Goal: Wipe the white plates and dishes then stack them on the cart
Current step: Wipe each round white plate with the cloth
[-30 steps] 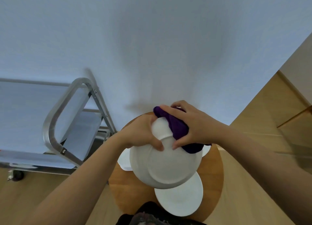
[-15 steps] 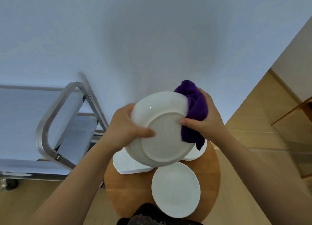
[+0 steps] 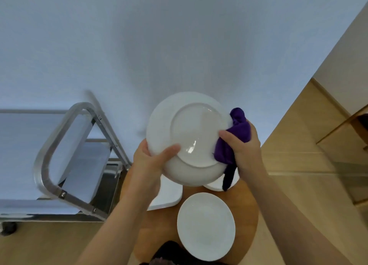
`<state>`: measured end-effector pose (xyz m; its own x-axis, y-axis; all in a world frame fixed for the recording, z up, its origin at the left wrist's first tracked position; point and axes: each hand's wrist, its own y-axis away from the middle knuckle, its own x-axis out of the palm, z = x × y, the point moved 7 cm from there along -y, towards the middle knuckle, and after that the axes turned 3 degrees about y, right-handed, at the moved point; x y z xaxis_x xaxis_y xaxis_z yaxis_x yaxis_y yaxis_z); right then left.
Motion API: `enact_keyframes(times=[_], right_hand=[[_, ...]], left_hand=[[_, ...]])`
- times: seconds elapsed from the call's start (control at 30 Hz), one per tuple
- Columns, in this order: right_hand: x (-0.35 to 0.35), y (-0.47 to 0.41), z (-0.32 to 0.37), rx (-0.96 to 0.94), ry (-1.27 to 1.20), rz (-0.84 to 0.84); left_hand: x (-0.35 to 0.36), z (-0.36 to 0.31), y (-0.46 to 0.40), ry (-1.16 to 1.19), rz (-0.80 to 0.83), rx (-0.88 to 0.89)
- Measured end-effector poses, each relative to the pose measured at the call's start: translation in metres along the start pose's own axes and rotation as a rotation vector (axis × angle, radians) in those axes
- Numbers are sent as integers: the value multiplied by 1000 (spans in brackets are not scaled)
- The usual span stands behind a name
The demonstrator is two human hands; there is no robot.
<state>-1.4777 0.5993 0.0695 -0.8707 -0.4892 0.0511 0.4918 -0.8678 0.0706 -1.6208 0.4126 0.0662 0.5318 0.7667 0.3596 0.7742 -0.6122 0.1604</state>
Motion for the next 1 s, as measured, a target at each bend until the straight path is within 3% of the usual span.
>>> enact_keyframes(times=[0.07, 0.13, 0.2, 0.3, 0.43, 0.67, 0.83, 1.0], right_hand=[[-10, -13, 10, 27, 81, 127], [-11, -22, 17, 25, 158, 268], [-1, -24, 22, 25, 236, 426], [8, -27, 26, 33, 290, 493], [-2, -23, 20, 38, 225, 343], [13, 46, -29, 18, 106, -114], [48, 72, -39, 147, -126, -173], [32, 75, -33, 109, -3, -149]], left_hand=[[5, -4, 4, 13, 264, -90], [10, 0, 4, 123, 431, -282], [17, 9, 0, 242, 433, -437], [31, 14, -4, 283, 387, -477], [28, 9, -8, 297, 313, -405], [41, 6, -10, 224, 70, -157], [71, 15, 7, -14, 34, 7], [71, 21, 14, -178, 115, 37]])
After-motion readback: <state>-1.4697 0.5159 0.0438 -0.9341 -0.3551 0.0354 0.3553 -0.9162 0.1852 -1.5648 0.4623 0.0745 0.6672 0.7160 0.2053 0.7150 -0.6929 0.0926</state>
